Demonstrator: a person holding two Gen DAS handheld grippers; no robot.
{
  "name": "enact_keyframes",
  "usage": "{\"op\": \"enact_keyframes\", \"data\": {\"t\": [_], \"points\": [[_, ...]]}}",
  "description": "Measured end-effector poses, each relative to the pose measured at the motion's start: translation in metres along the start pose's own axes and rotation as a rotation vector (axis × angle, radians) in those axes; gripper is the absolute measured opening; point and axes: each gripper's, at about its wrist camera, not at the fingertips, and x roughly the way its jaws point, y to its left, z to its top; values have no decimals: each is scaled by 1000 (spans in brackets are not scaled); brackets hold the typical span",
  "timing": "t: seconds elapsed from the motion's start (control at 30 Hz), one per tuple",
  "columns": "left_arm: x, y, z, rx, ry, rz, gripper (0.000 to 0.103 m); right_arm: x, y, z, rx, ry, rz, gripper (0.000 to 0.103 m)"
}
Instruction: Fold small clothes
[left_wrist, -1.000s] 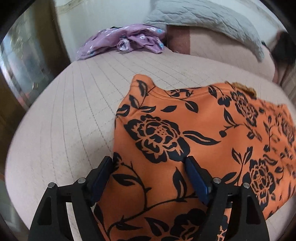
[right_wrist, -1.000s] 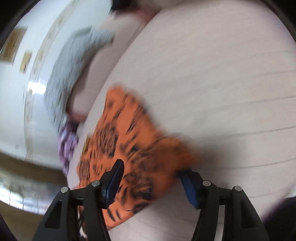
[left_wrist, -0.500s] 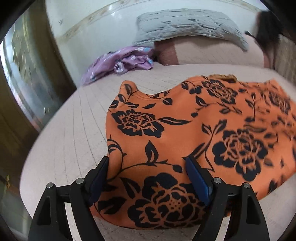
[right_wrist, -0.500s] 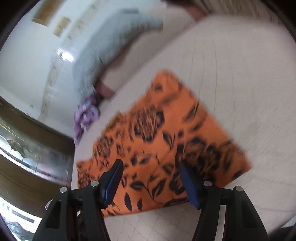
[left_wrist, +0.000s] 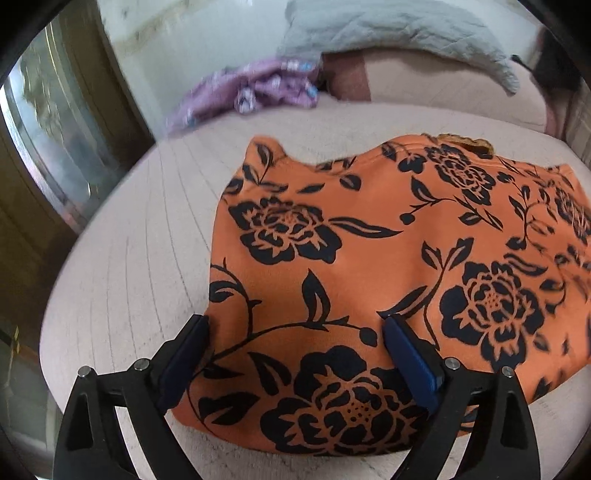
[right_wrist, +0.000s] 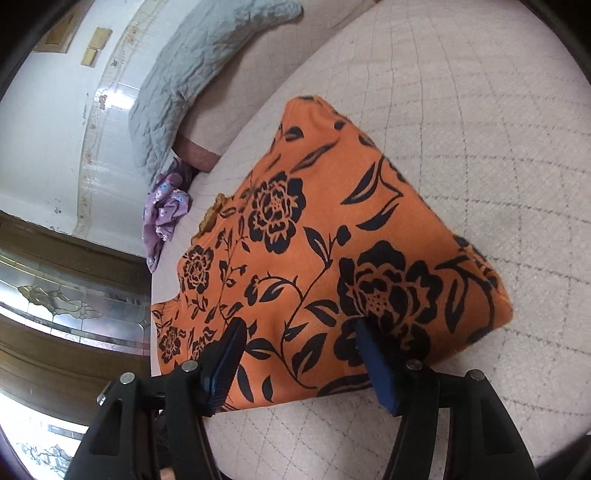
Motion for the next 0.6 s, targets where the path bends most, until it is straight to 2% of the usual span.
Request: {"op": "enact_keyframes", "data": {"t": [0.07, 0.17, 0.23, 0.3, 0.43, 0.53, 0.6], "points": [[-2, 3, 8, -42, 41, -3, 95, -10, 8, -1, -46, -39, 15, 67], [-10, 8, 14, -144, 46, -45, 95, -18, 14, -1, -74, -62, 47, 67], [-13, 8, 16, -201, 43, -67, 95, -17, 14, -1, -70, -60, 56, 67], [-15, 3, 20, -217, 37, -62, 95, -13, 13, -1, -63, -41, 51, 67], [-11, -21, 24, -141, 41, -18, 95, 11, -2, -2, -16, 55, 14, 66], [-8, -40, 25, -61, 53, 0, 95, 9, -3, 0, -8, 45, 29, 66], [-14, -56, 27, -7, 33, 0, 95, 4, -4, 1, -12, 24, 31, 66]]}}
